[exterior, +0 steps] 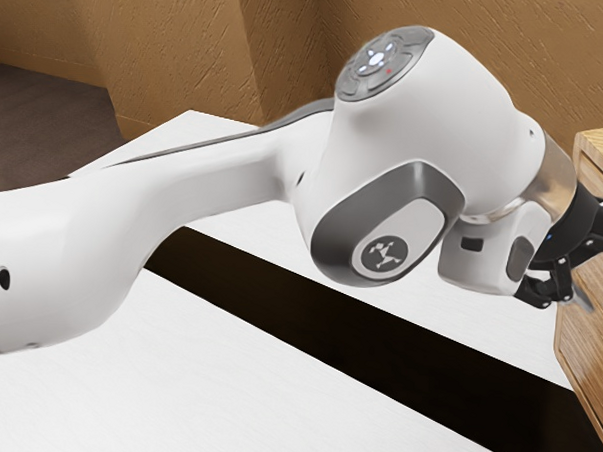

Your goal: Pull the drawer handle with one arm to open the drawer

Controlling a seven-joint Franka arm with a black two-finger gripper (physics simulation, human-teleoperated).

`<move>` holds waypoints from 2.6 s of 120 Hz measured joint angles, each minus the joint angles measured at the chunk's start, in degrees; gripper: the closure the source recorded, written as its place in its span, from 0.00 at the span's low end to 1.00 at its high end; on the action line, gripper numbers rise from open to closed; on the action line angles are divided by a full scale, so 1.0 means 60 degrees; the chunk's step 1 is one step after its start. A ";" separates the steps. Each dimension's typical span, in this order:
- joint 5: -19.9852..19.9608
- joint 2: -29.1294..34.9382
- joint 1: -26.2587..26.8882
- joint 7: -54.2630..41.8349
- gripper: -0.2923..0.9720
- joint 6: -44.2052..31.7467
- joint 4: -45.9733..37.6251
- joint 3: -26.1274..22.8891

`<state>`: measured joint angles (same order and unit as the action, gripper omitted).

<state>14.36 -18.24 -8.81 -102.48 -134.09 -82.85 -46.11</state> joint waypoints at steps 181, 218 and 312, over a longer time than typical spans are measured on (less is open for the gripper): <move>-0.1349 0.3278 -0.0282 0.0518 0.46 -0.0078 -0.2679 0.1036; -0.1644 0.3825 -0.0467 0.0547 0.50 -0.0271 -0.3296 0.0978; -0.2773 0.6197 -0.1063 0.0582 0.52 -0.0652 -0.5237 0.0961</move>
<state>-2.27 18.94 -15.18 -98.99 -138.00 -114.27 -40.34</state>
